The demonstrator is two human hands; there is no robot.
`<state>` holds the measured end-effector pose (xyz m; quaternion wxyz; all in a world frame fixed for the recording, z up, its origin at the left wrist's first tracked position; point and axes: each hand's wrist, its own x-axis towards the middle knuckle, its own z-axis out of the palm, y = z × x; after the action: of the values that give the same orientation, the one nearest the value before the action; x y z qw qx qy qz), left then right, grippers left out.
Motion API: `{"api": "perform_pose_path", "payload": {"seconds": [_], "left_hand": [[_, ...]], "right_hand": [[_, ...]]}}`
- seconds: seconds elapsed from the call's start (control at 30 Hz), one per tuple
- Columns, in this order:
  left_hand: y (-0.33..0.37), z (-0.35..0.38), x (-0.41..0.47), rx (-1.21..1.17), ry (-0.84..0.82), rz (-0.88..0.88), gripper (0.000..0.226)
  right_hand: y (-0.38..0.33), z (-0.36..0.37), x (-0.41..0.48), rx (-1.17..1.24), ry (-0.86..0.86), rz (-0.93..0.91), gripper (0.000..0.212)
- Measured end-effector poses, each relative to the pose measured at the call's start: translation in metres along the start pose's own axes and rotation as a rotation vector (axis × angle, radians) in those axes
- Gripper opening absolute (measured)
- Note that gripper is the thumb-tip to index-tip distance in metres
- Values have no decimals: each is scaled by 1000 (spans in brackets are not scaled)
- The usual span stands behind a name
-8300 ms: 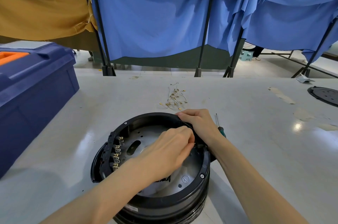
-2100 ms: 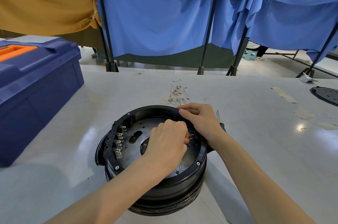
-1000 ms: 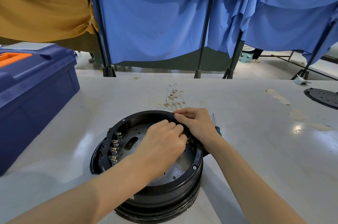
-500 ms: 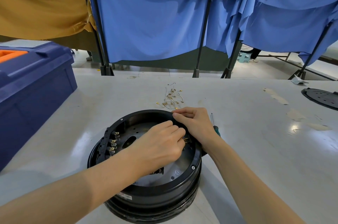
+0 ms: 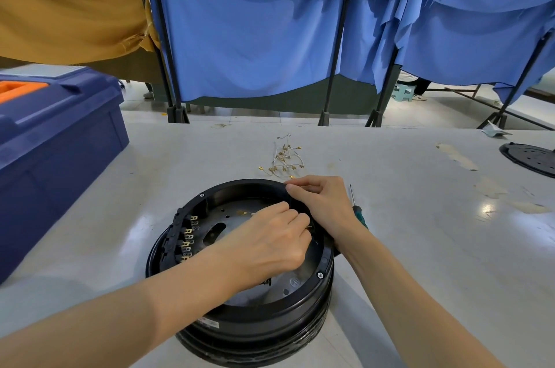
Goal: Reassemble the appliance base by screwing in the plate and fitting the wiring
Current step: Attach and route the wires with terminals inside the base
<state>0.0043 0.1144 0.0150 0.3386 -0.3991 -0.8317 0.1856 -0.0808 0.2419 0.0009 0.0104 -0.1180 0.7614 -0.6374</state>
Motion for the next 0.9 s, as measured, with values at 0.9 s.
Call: {"api": "perform_pose_path", "payload": {"seconds": [0.9], "left_hand": [[17,-22,13,-1778,-182,-1876,22]], "right_hand": [[-5,10,-13,11,124,59,11]]}}
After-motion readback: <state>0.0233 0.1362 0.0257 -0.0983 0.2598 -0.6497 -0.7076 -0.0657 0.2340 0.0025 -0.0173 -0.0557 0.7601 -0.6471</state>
